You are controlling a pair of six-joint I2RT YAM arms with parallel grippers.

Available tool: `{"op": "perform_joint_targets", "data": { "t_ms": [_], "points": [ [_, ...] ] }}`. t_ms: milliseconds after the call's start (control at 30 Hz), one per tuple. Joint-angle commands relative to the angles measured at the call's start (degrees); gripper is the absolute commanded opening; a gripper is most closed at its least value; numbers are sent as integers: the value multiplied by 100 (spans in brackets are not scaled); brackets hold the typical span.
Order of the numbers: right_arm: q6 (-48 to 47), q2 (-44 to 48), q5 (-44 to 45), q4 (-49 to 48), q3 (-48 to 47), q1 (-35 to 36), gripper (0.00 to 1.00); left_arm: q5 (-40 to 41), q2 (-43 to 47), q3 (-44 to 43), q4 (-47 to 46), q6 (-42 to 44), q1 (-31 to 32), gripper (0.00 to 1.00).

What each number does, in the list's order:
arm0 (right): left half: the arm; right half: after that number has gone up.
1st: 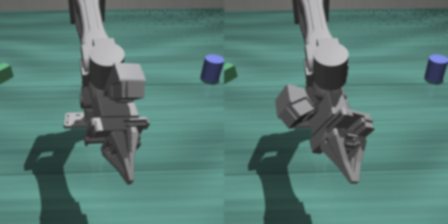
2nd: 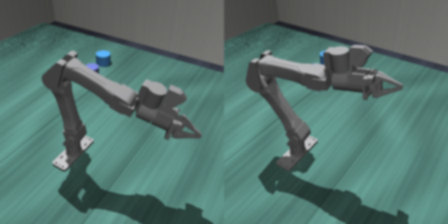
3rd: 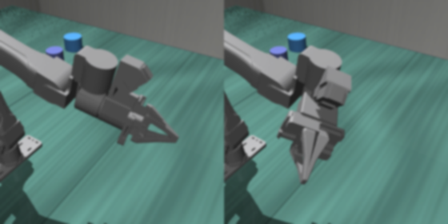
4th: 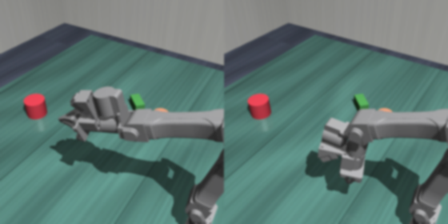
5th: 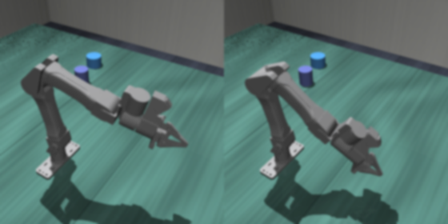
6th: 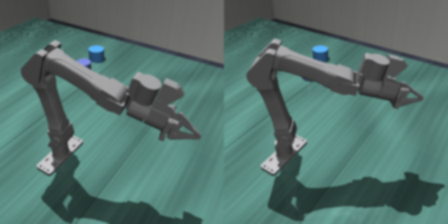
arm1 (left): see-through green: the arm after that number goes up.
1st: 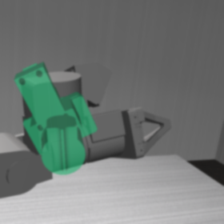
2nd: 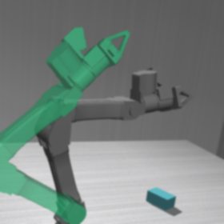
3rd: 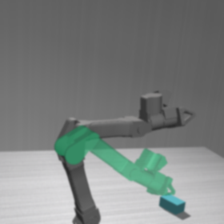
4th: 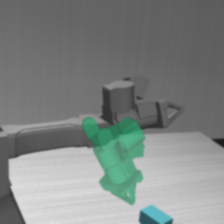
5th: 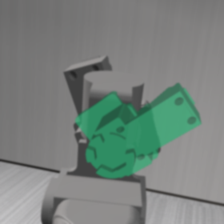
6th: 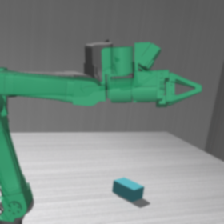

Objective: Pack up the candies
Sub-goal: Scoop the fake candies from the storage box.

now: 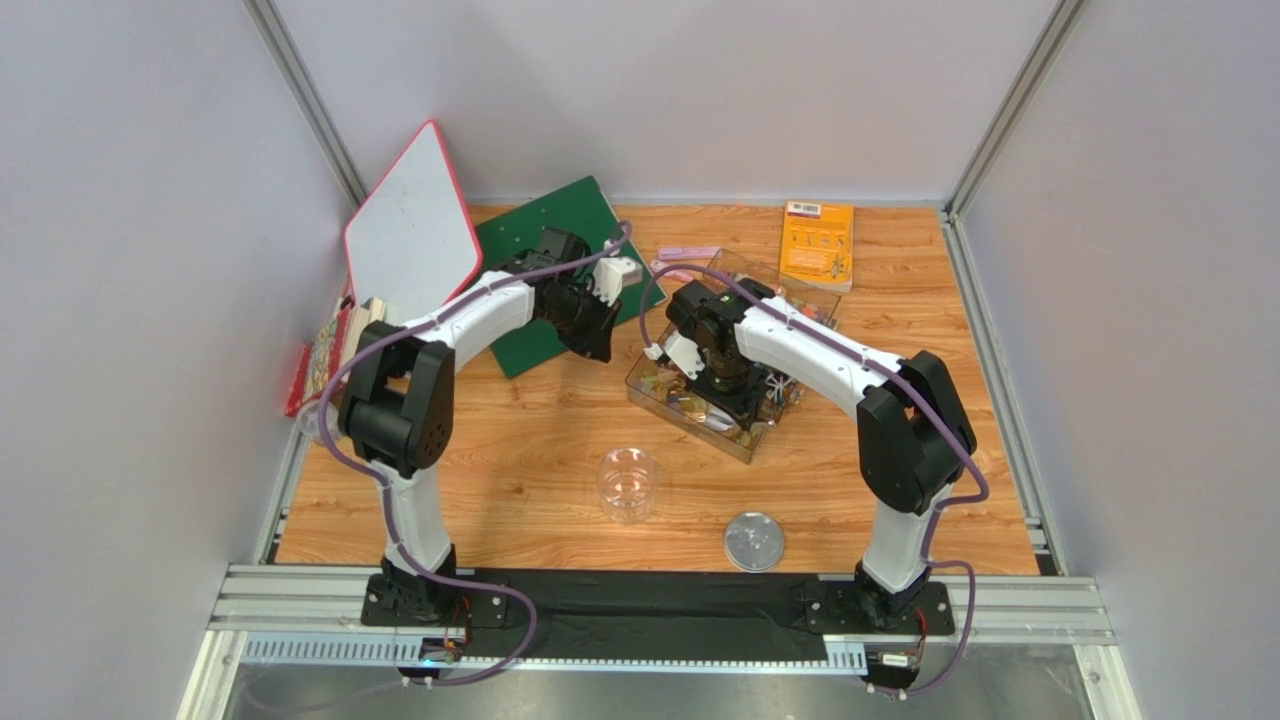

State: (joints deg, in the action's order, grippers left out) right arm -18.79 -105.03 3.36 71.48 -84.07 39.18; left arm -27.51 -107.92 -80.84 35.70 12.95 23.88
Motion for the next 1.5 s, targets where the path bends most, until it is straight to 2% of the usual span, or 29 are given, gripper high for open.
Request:
{"op": "perform_joint_targets", "data": {
  "t_ms": [0, 167, 400, 833, 867, 967, 1067, 1200, 1367, 1467],
  "points": [
    [261, 62, 42, -469, -214, -7, 0, -289, -633, -458, -2, -47, 29, 9],
    [349, -140, 77, -512, -381, -7, 0, -597, -941, -504, -46, -310, 73, 9],
    [551, -631, -19, -530, -742, -7, 0, -993, -854, -231, -301, -556, 152, 9],
    [903, -1081, -239, -574, -1067, -33, 0, -1038, -792, -116, -389, -653, 293, 9],
    [929, -1089, -535, -583, -1085, -50, 0, -1020, -792, -108, -389, -653, 293, 9],
    [1026, -1124, -887, -653, -989, -138, 0, -985, -757, -90, -380, -636, 293, 11],
    [1061, -1195, -1100, -706, -883, -261, 0, -915, -678, -64, -319, -566, 284, 18],
    [1131, -1029, -1197, -1178, -620, -428, 0, -844, -608, -55, -187, -381, 293, 25],
    [1052, -537, -1057, -2207, 56, -473, 0, -879, -555, -99, -11, -337, 293, 27],
    [1096, -422, -951, -2428, 250, -473, 0, -853, -555, -283, 243, -223, 284, 27]
  ]
}}
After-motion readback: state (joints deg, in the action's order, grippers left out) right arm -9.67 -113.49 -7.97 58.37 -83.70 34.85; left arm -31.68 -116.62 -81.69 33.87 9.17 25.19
